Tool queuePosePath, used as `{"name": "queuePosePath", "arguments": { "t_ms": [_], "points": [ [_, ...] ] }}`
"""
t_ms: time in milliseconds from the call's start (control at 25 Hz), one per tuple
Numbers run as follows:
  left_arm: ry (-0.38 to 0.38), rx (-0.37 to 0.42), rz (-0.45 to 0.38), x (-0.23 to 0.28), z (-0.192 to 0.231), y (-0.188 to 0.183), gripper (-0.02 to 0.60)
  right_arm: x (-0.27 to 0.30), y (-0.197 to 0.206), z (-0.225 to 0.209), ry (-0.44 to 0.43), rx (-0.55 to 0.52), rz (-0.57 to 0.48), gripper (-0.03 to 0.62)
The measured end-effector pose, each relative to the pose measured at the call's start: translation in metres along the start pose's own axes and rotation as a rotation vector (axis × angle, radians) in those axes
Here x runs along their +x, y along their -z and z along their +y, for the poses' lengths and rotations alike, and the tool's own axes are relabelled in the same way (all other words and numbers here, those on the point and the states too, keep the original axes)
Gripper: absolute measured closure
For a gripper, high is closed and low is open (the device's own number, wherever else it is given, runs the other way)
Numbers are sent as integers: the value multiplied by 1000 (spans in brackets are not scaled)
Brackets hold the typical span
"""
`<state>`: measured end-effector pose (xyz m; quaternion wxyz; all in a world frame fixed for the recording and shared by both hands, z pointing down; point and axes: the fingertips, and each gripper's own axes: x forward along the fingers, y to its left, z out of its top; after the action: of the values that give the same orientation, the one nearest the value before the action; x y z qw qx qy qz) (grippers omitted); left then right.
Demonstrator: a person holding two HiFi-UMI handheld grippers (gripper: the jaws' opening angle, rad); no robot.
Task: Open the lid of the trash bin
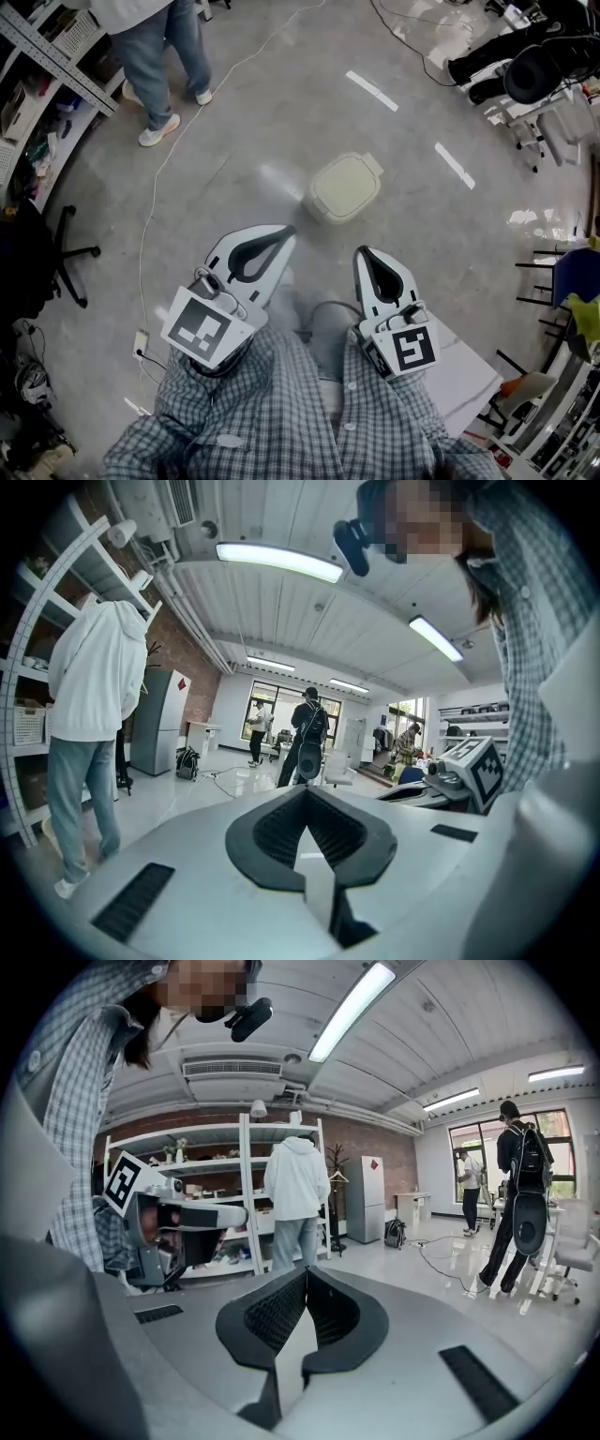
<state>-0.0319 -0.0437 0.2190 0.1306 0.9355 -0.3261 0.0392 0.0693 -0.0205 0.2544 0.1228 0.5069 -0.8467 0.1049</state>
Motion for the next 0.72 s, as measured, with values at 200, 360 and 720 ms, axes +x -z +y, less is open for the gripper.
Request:
{"name": "queuePosePath", "arguments": {
  "t_ms": [200,360,720],
  "points": [
    [-23,2,22,1,12,11,577,15,10,4,-28,12,38,576],
    [-53,-15,61,-1,21,25,577,33,19,10,-80,6,73,576],
    [-109,-54,103,1,37,62,577,64,49,10,-160,14,105,576]
  ]
}}
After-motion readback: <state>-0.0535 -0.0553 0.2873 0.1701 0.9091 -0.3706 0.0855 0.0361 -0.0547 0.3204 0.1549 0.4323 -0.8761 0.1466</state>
